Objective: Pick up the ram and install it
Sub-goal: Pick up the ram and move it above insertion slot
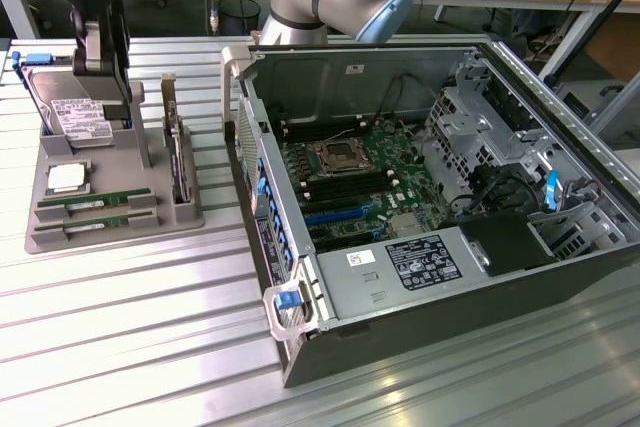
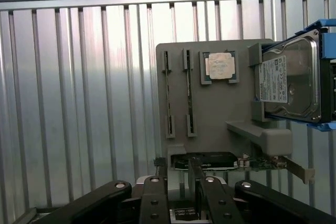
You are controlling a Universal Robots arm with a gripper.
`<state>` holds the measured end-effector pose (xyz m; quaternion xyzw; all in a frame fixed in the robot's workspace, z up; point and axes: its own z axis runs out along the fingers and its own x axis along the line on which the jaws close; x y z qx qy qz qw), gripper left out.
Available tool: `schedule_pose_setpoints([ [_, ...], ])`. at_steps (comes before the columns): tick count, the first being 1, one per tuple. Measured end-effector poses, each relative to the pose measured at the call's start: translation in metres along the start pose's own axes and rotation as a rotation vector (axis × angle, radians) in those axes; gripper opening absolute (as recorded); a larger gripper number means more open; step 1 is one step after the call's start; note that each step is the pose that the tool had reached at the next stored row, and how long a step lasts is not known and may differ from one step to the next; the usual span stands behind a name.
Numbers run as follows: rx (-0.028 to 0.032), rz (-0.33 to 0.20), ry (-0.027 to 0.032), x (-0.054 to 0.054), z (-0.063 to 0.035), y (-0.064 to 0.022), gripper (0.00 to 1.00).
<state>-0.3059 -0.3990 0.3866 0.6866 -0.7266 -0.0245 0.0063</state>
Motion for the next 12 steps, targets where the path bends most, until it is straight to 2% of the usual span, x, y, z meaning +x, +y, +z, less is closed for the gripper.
schedule_pose_setpoints([
  [12, 0.0, 0.0, 0.0, 0.0001, 0.0024, -0.0001, 0.3],
])
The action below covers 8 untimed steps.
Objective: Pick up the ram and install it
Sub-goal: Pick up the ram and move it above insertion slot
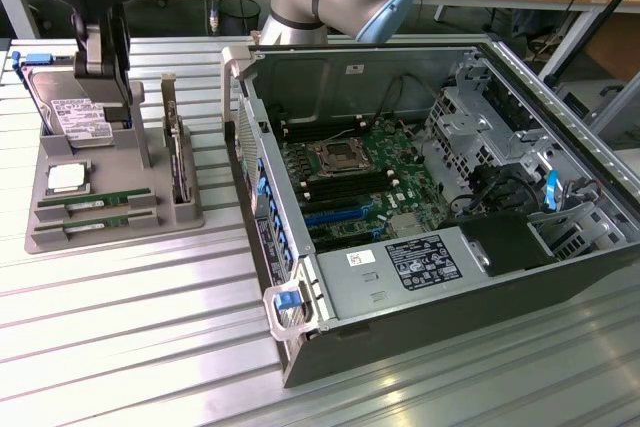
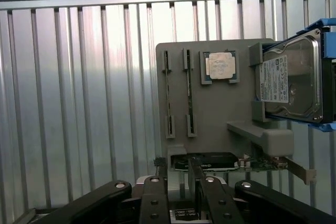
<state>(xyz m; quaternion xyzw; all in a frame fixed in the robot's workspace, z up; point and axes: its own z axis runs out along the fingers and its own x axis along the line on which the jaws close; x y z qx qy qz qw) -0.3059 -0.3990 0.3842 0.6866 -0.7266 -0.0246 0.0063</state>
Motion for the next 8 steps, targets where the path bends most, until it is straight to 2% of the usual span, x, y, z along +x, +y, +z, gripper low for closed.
schedule_pose_setpoints([
  [8, 0.0, 0.0, 0.0, 0.0, 0.0019, -0.0001, 0.3],
])
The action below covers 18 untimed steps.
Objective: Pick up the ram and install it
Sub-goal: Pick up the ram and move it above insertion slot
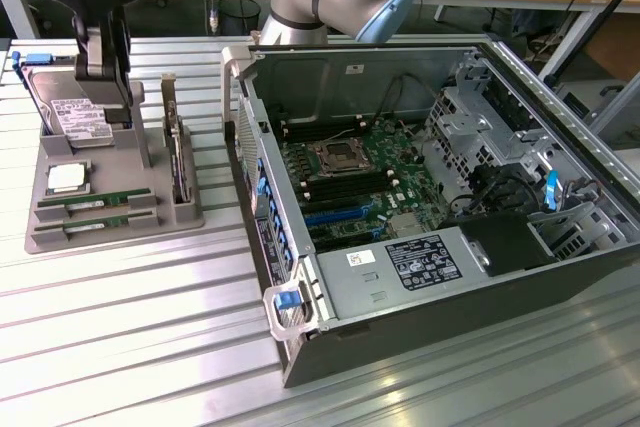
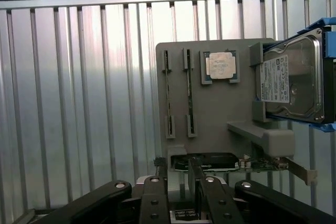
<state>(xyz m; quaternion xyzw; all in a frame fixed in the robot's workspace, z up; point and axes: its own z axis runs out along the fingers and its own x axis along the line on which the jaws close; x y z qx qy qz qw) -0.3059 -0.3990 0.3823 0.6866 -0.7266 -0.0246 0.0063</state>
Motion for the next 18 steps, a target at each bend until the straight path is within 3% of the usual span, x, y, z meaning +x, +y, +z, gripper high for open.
schedule_pose_setpoints([
  [18, 0.0001, 0.0, -0.0001, 0.0029, 0.0085, -0.0005, 0.3],
])
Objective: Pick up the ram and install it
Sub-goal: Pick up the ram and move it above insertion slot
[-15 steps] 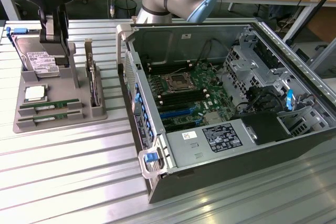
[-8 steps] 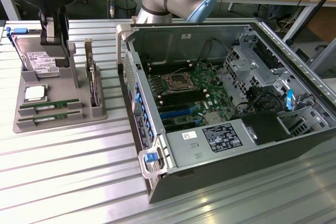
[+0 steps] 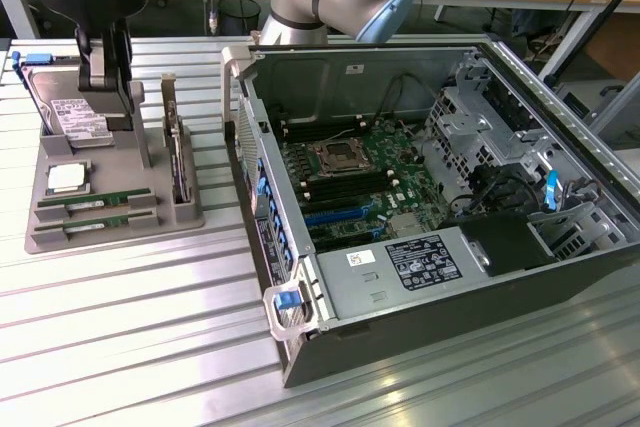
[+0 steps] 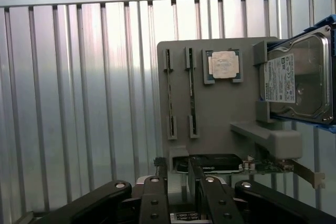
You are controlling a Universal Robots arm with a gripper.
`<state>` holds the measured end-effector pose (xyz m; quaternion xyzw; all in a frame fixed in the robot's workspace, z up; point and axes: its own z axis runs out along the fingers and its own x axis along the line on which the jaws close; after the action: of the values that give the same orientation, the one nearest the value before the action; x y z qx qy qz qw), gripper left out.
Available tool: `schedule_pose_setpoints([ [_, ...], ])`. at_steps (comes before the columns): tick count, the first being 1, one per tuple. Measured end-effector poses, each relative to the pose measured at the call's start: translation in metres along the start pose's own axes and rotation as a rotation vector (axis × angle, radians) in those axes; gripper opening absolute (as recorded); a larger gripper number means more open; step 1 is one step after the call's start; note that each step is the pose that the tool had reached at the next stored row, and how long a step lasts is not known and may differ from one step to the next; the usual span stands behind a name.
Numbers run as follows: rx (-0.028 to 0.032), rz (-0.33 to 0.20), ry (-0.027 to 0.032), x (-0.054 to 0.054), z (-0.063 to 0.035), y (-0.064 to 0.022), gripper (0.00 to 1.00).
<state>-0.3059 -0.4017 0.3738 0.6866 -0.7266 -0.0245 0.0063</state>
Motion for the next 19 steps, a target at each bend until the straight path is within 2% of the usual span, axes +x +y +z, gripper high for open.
schedule_pose_setpoints([
  [19, -0.0001, 0.0, 0.0, 0.003, 0.0144, -0.0008, 0.3],
])
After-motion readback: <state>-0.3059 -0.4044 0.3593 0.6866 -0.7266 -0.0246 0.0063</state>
